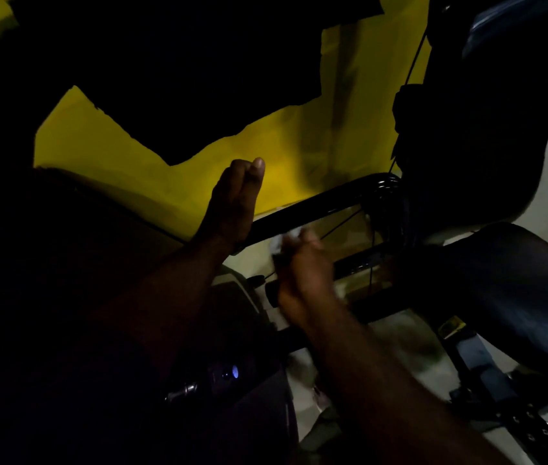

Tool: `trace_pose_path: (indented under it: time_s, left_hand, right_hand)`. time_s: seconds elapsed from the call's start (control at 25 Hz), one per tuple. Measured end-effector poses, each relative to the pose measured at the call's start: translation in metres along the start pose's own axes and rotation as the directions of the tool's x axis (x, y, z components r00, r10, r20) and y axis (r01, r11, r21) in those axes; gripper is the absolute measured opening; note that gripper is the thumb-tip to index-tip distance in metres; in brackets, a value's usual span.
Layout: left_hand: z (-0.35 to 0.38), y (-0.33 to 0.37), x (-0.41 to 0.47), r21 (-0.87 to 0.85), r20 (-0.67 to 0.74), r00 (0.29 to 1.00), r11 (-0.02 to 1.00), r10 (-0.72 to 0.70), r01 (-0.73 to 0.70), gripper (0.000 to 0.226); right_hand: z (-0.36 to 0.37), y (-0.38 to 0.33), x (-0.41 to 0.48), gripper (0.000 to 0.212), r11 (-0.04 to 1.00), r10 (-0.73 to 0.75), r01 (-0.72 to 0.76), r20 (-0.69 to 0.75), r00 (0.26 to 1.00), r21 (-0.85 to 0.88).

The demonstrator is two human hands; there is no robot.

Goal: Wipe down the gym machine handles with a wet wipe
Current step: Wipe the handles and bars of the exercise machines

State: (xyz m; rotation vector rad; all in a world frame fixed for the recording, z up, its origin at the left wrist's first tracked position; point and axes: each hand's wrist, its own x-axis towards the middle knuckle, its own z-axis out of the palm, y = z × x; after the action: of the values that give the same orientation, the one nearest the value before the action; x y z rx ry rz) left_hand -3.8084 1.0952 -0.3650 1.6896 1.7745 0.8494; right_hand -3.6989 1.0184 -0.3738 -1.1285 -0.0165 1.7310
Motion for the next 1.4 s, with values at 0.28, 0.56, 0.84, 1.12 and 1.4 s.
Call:
trace_pose_path:
  time_s: [0.28,0.56,0.84,1.12,1.4]
  left_hand:
    - [0.002,-0.008,0.001,0.106,0.030,0.999,0.994,0.027,-0.030,0.041]
    - [-0.009,0.022,-0.005,0.224,0.406,0.886,0.964,-0.224,0.141,0.074]
    - [-0.007,0.020,-0.004,0.521,0.534,0.842,0.814,-0.078,-0.256,0.062]
    - [-0.006,0.021,-0.005,0.535,0.533,0.843,0.800,-0.073,-0.270,0.064]
    - [-0.004,0.014,-0.004,0.547,0.520,0.853,0.787,-0.053,-0.285,0.068]
  right_hand:
    - [-0.033,-0.046,0.001,0.024,0.961,-0.055,0.078,-0.093,0.994,0.265]
    - [-0.080,-0.089,0.016,0.023,0.190,-0.965,0.634,-0.025,0.260,-0.750]
    - [-0.074,-0.091,0.027,0.049,-0.674,-0.305,0.608,0.908,0.288,-0.419]
    - [-0.076,-0.089,0.040,0.042,-0.519,-0.495,0.606,0.790,0.363,-0.603]
    - [-0.099,-0.128,0.063,0.046,-0.566,-0.461,0.651,0.849,0.257,-0.505]
